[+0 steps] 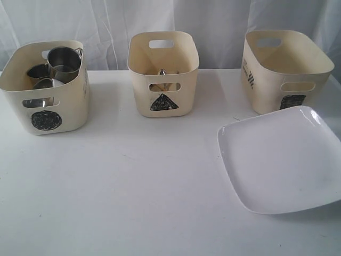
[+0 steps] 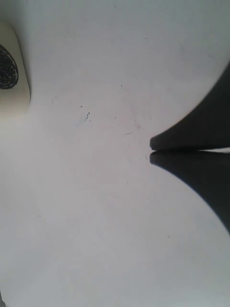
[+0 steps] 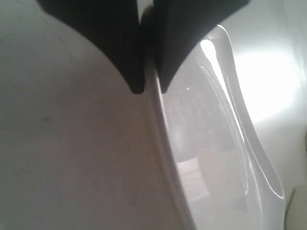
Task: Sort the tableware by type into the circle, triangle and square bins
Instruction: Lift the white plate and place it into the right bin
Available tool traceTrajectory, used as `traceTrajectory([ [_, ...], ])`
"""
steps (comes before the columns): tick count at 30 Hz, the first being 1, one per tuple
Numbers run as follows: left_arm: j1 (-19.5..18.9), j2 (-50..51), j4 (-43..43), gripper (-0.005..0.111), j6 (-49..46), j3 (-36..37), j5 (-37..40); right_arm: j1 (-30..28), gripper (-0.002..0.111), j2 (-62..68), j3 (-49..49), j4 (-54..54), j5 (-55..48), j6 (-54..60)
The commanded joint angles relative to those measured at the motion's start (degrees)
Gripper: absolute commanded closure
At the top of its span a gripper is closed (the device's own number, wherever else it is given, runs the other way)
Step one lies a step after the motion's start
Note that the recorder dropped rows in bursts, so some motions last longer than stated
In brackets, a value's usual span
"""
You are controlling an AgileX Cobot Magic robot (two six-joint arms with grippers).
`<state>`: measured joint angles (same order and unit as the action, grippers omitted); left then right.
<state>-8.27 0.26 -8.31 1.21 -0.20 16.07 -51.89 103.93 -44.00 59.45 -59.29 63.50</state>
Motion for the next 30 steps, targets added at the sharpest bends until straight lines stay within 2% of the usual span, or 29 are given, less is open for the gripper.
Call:
traceTrajectory([
  [1,0.3,-0.3,0.2,0.107,0.1,0.2,0.0,0.0,0.108,-7.3,0.1,0.3,-4.4,-4.0],
  [12,0.3,-0.3,0.2,0.107,0.1,0.2,0.0,3.4,0.108,-19.3,-0.5,0.7,-9.6,-10.4],
  [20,0.3,-0.3,0.2,0.107,0.1,0.2,0.0,3.4,0.108,-21.8,-6.2,16.0,-10.7,-15.6],
  [25,0.3,-0.3,0.2,0.107,0.1,0.2,0.0,3.5,0.108,-21.4,-12.7,19.0,-10.6,-18.8],
  [30,0.3,-0.3,0.2,0.107,0.1,0.2,0.0,3.5,0.108,-19.8,-17.6,24.4,-5.6,-18.9],
])
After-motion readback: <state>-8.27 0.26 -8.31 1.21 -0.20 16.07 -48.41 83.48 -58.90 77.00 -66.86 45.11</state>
